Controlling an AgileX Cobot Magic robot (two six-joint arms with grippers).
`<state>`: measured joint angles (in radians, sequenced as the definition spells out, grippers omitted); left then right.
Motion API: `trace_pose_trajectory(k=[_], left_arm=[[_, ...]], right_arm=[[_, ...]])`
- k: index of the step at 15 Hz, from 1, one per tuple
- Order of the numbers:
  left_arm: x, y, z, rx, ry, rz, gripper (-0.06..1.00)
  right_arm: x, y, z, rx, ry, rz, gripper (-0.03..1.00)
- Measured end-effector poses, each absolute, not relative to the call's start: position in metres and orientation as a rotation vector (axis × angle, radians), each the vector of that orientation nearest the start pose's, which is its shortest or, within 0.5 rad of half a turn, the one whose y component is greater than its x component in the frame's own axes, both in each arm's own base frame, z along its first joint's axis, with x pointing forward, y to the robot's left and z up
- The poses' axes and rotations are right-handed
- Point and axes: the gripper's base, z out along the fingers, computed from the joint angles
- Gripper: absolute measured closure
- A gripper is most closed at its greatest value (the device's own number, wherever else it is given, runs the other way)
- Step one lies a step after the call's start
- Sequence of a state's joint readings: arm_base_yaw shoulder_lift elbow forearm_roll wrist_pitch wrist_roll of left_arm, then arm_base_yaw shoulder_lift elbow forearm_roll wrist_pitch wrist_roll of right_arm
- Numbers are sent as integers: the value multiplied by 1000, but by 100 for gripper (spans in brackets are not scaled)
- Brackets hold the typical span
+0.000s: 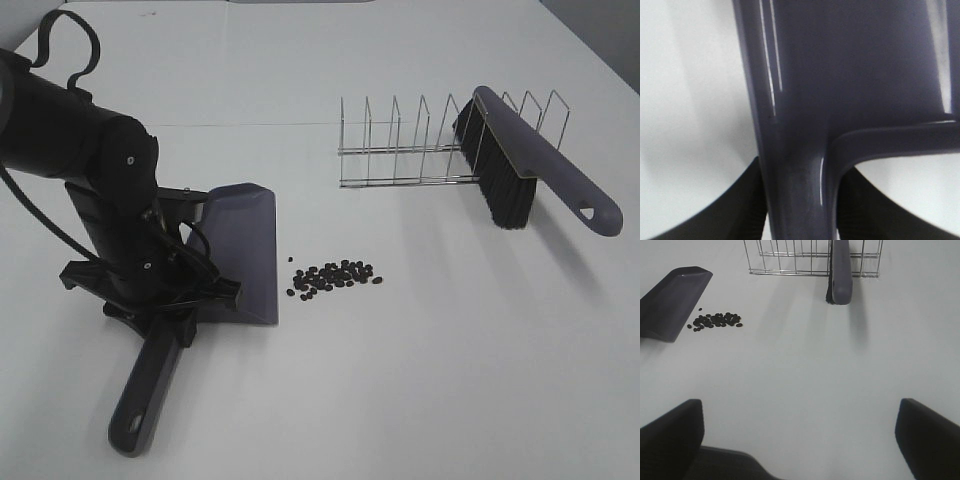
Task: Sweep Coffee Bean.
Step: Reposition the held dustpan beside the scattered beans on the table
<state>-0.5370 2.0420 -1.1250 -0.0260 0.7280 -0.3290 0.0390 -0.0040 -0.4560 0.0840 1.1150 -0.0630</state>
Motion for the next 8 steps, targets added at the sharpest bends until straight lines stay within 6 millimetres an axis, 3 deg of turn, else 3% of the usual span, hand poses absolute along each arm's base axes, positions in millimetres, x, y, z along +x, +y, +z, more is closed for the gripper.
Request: trace_pose_trajectory(k=[8], left_arm=[[299,-178,96,328,3127,2,59]], right_arm=[[-4,7,261,-114,2134,88,3]])
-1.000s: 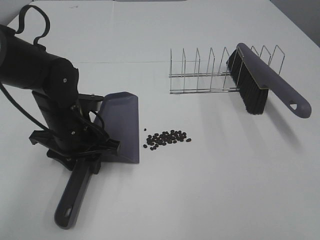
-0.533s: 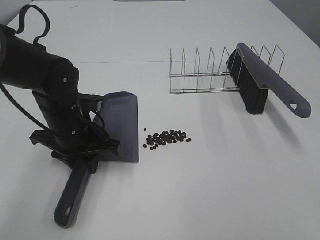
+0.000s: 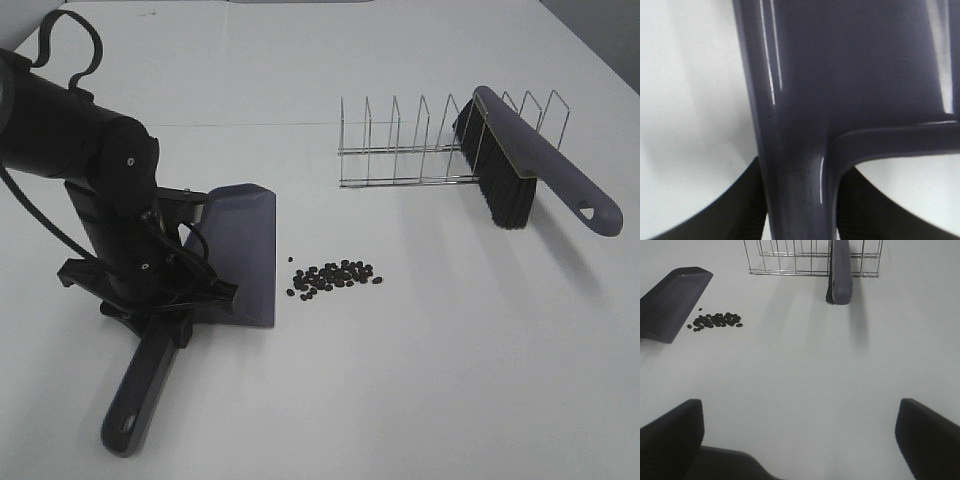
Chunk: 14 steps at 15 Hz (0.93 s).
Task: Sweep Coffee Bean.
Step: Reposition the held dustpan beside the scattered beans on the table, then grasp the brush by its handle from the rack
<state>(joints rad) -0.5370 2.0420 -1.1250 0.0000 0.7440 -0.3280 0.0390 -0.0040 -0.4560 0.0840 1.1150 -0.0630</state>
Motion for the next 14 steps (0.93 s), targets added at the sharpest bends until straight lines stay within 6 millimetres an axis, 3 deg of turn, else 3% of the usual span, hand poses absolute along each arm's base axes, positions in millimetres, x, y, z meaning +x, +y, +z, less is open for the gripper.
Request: trace_pose_trajectory(k=[9,14], left_arm=[[298,-175,97,361,3132,41,59],[298,-175,97,361,3134,43,59]], right_arm=[[1,7,262,-113,2168,95,3],[53,9,314,-43,2312,129,3]])
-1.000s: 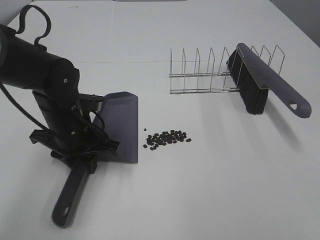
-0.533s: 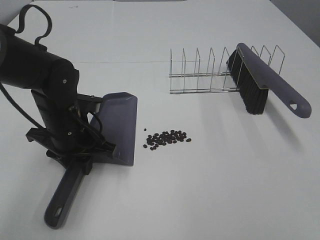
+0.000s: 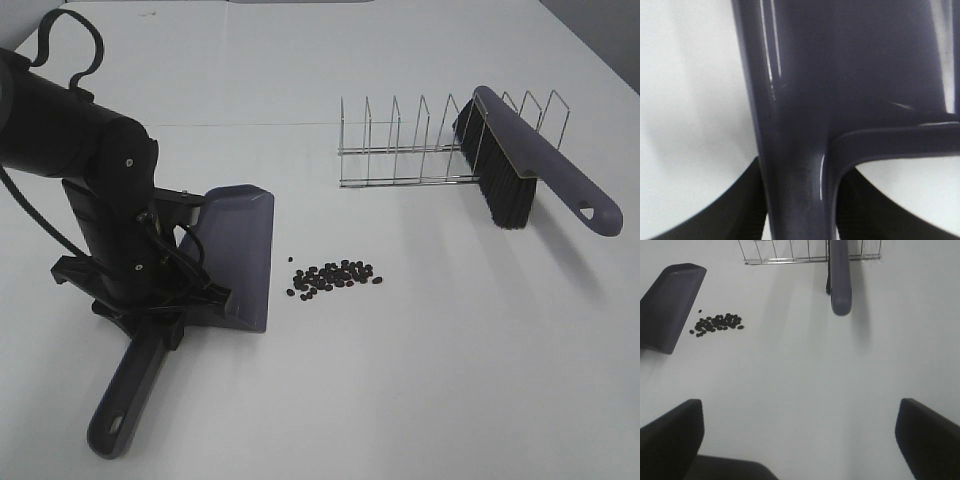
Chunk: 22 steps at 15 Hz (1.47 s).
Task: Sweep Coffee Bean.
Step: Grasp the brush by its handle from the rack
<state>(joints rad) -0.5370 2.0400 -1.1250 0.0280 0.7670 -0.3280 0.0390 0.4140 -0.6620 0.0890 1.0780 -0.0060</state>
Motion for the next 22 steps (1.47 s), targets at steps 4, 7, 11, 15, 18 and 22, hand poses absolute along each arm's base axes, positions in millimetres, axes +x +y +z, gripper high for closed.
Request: trace_pose_trajectory(k=[4,7,11,15,18,22], left_arm=[[298,-175,97,361,3135,44,59],[297,-175,97,361,3145,52,59],[295,-174,97,359,3167,68,59],[295,-174,97,358,3168,69,59],[295,-173,97,358,3170,71,59],[294,-173,100,358,3171,72,59]], right_arm=[[182,12,349,-140,2443,65,3],[269,16,335,-116,2567,76,3],[366,20,288,-127,2752,83,3],[425,20,228,-148,2984,80,3],[445,20,211,-149,2999,78,3],[452,19,208,-150,2995,72,3]])
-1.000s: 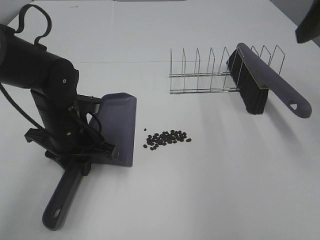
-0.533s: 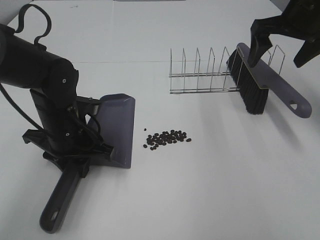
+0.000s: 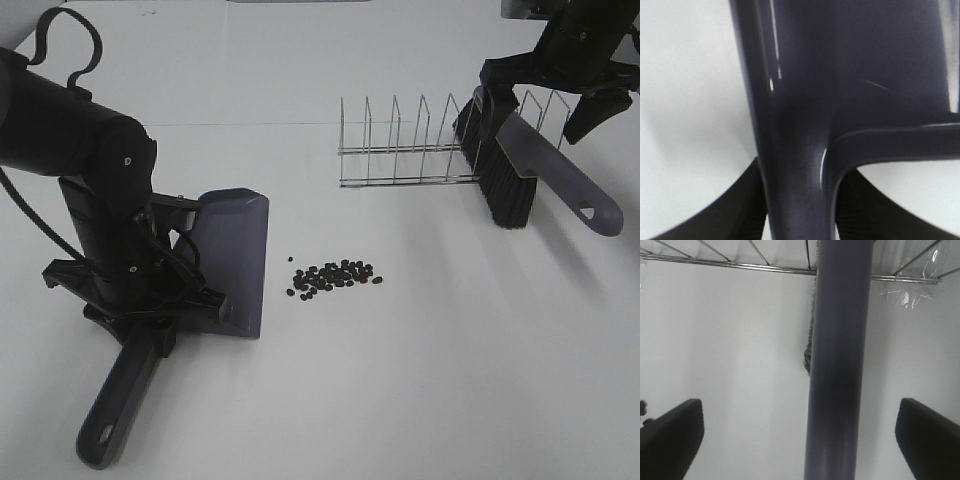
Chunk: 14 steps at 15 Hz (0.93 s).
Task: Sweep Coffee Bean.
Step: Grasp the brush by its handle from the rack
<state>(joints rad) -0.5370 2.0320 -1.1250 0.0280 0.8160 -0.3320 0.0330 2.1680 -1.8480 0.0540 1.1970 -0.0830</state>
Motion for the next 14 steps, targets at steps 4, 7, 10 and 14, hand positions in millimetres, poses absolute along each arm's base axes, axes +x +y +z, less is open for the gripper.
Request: trace_pose_trajectory(k=[4,7,10,14], left_arm=[[294,-173,123,315,3124,35,59],[293,-172,128,287,3125,36,59],[291,-171,128,290,3149,57,59],[290,-170,128,290,3160,68,59]], right_arm=[[453,18,208,-152,2983,61,3],[457,18,209,-149,2941,57,3],[463,17,202,-149,2915,55,3],[474,1,163,-102,3015,56,6]])
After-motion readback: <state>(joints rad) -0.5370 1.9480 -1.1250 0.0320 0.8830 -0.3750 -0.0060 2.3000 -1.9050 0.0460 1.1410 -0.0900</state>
